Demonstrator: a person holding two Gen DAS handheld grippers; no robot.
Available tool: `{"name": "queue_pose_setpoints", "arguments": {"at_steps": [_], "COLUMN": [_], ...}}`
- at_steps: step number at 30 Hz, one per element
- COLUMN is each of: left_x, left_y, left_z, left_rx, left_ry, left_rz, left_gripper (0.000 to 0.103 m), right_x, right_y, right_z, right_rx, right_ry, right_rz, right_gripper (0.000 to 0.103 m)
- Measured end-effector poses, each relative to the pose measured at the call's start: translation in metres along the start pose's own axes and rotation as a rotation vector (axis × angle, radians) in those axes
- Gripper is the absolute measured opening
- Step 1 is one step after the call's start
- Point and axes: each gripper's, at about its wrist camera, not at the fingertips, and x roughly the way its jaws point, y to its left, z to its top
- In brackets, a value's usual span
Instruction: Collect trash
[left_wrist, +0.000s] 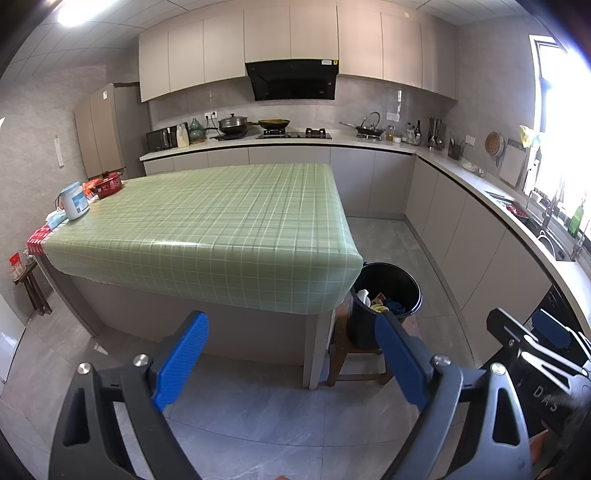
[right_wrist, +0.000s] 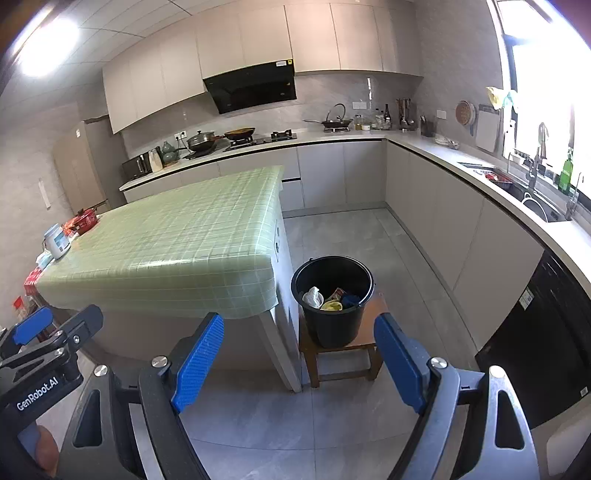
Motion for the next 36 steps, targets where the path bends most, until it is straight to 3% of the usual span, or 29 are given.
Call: {"name": "queue_pose_setpoints", "arguments": {"at_steps": [36], "left_x": [0.0020], "left_y": [0.0093], "left_z": [0.0013], "left_rx": [-0.002], "left_ry": [0.018], "left_rz": [-0.003], "left_gripper": [0.093], "right_x": [0.0021], "right_y": [0.0043], "right_z": [0.0013], "right_rx": [-0.008], "right_ry": [0.002], "right_rz": [0.013], "right_gripper": [0.085]}}
